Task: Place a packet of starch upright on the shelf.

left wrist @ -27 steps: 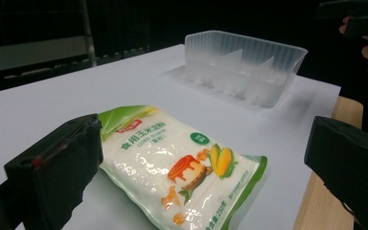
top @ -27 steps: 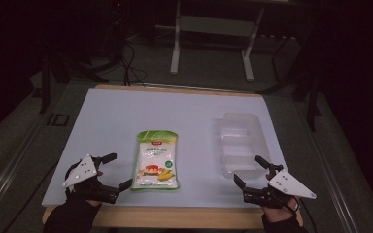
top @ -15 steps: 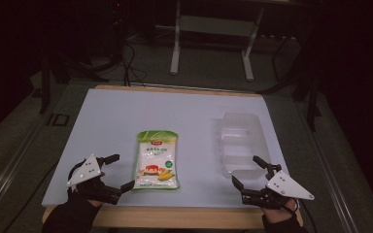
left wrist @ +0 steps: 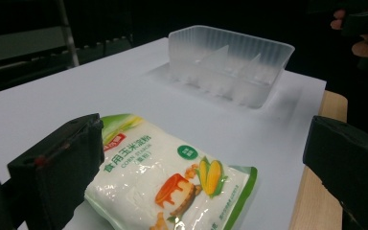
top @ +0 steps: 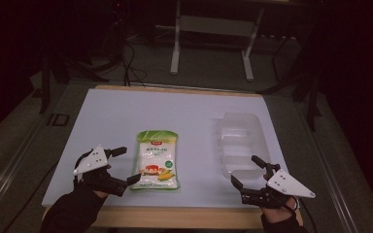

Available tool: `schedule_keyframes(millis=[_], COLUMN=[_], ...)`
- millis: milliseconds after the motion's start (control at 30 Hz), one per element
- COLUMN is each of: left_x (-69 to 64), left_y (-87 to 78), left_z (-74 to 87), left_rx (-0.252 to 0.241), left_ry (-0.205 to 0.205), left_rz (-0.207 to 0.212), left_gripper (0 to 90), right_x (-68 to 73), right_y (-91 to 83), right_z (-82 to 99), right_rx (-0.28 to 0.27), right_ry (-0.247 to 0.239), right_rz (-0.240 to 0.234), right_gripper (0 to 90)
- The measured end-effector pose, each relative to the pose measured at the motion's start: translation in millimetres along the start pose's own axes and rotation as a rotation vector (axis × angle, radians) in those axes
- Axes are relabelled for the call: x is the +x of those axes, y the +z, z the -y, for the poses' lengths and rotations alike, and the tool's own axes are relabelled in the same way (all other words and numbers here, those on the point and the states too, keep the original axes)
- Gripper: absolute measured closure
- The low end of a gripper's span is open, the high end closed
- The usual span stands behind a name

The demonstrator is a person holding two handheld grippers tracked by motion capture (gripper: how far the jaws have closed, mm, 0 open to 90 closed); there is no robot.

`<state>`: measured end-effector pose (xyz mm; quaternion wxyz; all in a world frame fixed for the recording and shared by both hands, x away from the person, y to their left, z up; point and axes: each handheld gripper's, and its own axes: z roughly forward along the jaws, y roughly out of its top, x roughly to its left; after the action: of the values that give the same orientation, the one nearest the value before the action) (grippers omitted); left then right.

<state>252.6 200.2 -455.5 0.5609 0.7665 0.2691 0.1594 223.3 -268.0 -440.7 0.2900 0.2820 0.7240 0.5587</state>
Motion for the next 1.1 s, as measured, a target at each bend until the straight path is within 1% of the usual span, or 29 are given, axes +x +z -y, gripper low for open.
schedule_keyframes(millis=[67, 100, 167, 200, 233, 367, 400, 433, 467, 533, 567, 633, 667, 700, 733, 767, 833, 867, 900, 933, 967, 1000, 1100], left_x=[3.5, 5.0, 8.7, 10.1, 11.6, 17.4, 19.0, 21.3, 23.4, 27.3, 28.8, 30.6, 33.8, 35.7, 37.8, 40.0, 44.7, 47.7, 47.7, 51.5, 53.9, 55.4, 62.2], left_y=[3.1, 4.6, 7.7, 9.6, 11.0, 18.2, 19.9, 21.5, 23.2, 26.2, 27.6, 29.1, 32.5, 34.3, 35.6, 37.3, 40.7, 42.6, 42.6, 46.9, 49.3, 52.0, 59.5], left_z=[-2.5, -3.8, -6.6, -8.1, -9.7, -16.8, -18.5, -20.0, -21.3, -23.7, -24.8, -25.6, -26.8, -27.0, -27.4, -27.6, -28.1, -28.7, -28.7, -29.8, -30.4, -30.8, -30.7], left_rx=[0.005, 0.01, 0.014, 0.017, 0.018, 0.034, 0.034, 0.036, 0.038, 0.042, 0.046, 0.049, 0.064, 0.068, 0.075, 0.077, 0.084, 0.095, 0.095, 0.109, 0.119, 0.125, 0.151], left_ry=[-0.011, -0.015, -0.023, -0.023, -0.023, -0.019, -0.023, -0.03, -0.032, -0.038, -0.038, -0.041, -0.042, -0.05, -0.054, -0.067, -0.088, -0.098, -0.098, -0.107, -0.114, -0.12, -0.141], left_rz=[-0.001, -0.013, -0.014, -0.021, -0.017, -0.026, -0.03, -0.025, -0.034, -0.038, -0.05, -0.047, -0.064, -0.062, -0.073, -0.074, -0.094, -0.088, -0.088, -0.112, -0.109, -0.127, -0.152], left_gripper=[0.9, 0.9, 1.0, 1.4, 1.5, 2.5, 2.5, 2.5, 2.6, 2.6, 2.6, 2.6, 2.6, 2.6, 2.5, 2.6, 2.5, 2.5, 2.5, 2.5, 2.5, 2.5, 2.3], right_x=[0.3, 0.5, 0.9, 0.8, 0.9, 1.5, 1.6, 1.6, 1.6, 1.3, 1.3, 1.7, 1.9, 1.9, 2.1, 2.2, 2.4, 2.4, 2.4, 2.4, 2.4, 2.5, 2.6], right_y=[0.2, 0.2, 0.3, 0.4, 0.7, 1.8, 2.0, 2.1, 2.2, 2.5, 2.7, 2.8, 3.4, 3.7, 4.0, 4.2, 4.5, 4.8, 4.8, 5.2, 5.4, 5.6, 6.2], right_z=[-0.1, -0.3, -0.8, -0.9, -0.9, -0.3, -0.3, -0.3, -0.3, -0.3, -0.2, -0.1, 0.1, 0.2, 0.3, 0.3, 0.3, 0.3, 0.3, 0.3, 0.2, 0.3, 0.7], right_rx=[0.0, 0.001, 0.001, 0.002, 0.003, 0.008, 0.008, 0.008, 0.008, 0.007, 0.009, 0.012, 0.016, 0.017, 0.016, 0.017, 0.018, 0.019, 0.019, 0.02, 0.022, 0.023, 0.024], right_ry=[0.0, 0.002, 0.003, 0.003, 0.003, 0.001, 0.004, 0.005, 0.006, 0.006, 0.006, 0.008, 0.005, -0.001, -0.002, 0.001, 0.003, 0.007, 0.007, 0.008, 0.009, 0.01, 0.009], right_rz=[0.0, -0.001, -0.001, -0.005, -0.006, -0.01, -0.013, -0.013, -0.013, -0.016, -0.017, -0.019, -0.021, -0.02, -0.02, -0.024, -0.023, -0.026, -0.026, -0.026, -0.028, -0.026, -0.028], right_gripper=[9.5, 9.5, 9.5, 9.5, 9.5, 9.5, 9.5, 9.5, 9.5, 9.5, 9.6, 9.5, 9.5, 9.5, 9.5, 9.5, 9.5, 9.5, 9.5, 9.6, 9.6, 9.6, 9.5])
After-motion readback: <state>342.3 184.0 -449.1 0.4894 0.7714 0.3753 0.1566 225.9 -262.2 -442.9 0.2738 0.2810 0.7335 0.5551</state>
